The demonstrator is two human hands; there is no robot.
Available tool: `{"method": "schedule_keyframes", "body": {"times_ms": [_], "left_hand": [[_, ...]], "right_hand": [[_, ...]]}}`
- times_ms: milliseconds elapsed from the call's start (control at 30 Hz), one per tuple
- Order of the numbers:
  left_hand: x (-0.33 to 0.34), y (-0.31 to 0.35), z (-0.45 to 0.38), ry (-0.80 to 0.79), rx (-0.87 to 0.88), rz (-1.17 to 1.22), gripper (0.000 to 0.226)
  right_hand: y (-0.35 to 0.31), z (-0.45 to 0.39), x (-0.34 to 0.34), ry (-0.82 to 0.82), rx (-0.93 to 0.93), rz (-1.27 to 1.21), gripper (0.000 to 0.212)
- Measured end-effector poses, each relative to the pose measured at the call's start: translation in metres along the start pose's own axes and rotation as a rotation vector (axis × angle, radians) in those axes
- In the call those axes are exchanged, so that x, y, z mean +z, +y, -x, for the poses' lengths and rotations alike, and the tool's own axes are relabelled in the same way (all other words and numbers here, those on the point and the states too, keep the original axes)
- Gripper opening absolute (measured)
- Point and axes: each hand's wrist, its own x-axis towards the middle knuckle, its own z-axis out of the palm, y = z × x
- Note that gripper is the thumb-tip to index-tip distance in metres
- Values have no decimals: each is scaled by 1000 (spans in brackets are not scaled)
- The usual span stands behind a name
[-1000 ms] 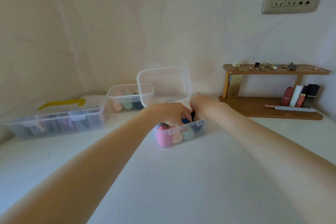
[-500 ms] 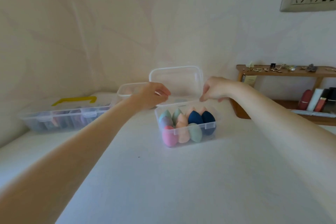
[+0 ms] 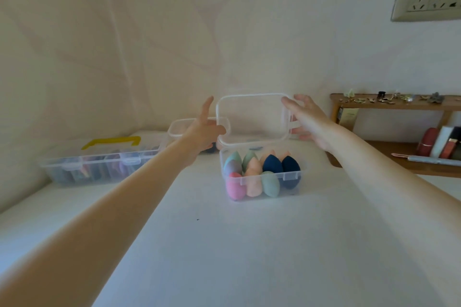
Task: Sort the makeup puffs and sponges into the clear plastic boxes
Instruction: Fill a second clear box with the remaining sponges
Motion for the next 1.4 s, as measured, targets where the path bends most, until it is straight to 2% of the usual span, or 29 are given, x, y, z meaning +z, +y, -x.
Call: {"method": "schedule_keyframes", "body": {"times_ms": [133,200,300,400,467,600,733,933,1100,1300,1400], "left_hand": [[-10,-7,8,-15,86,-41,42],[-14,-9,17,-26,78,-123,35],[-17,-11,31,-8,133,-280,31],[-9,-13,49,-87,247,-692,20],[-3,-21,56,-123,318,-855,20],[5,-22,68,-75,348,-945,26],[10,-22,76,-110,431,-1086,36],[17,-16,74,-63,499,-1313,40],[26,-19,75,-10,550,-1573,43],[24,-28,70,-30,536,-1560,43],[18,-14,64,13,511,-1461,40]], "right_hand": [[-1,13,-9,-60,15,49,70],[1,22,-13,-70,28,153,69],[4,41,-15,-140,-20,350,40],[11,54,-12,-226,-213,749,25],[18,64,-7,-252,-304,875,27],[26,80,-1,-185,-447,857,24],[31,92,6,-235,-553,940,32],[36,92,17,-127,-587,1038,34],[48,91,31,43,-629,1157,35],[60,93,33,120,-741,1324,49],[46,86,32,238,-835,1315,53]]}}
